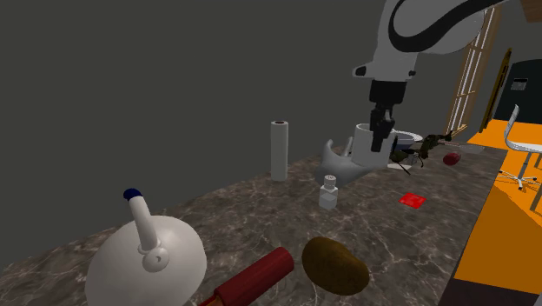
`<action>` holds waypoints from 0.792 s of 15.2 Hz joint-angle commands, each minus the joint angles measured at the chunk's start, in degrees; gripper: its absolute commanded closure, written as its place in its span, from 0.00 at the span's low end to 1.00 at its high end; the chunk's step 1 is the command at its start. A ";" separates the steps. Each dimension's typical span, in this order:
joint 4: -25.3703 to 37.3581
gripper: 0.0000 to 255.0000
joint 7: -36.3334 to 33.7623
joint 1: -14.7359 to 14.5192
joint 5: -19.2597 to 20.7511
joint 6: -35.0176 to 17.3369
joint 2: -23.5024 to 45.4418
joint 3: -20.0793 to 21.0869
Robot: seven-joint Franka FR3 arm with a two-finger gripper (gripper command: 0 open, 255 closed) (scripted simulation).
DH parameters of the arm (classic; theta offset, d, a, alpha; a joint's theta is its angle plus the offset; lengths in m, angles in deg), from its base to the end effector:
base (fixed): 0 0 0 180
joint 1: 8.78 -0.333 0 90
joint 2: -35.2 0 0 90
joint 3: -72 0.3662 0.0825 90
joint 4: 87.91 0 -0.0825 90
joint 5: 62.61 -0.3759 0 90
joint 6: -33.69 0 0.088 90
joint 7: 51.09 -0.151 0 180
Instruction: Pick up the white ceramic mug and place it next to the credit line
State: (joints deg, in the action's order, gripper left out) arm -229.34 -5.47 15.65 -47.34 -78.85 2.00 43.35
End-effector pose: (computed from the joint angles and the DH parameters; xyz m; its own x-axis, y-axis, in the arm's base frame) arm 0.1866 -0.3161 0.4716 0.9987 0.0379 0.0336 0.0376 -0.9992 0.0102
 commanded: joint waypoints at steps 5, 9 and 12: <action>-3.72 1.00 0.20 0.20 0.72 -5.15 1.37 -1.40; -5.88 1.00 0.32 0.17 1.06 -8.65 2.72 -2.35; -7.39 1.00 0.45 0.08 1.25 -11.36 3.93 -3.11</action>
State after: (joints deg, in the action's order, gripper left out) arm -236.27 -5.08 15.82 -46.12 -89.13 5.37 40.54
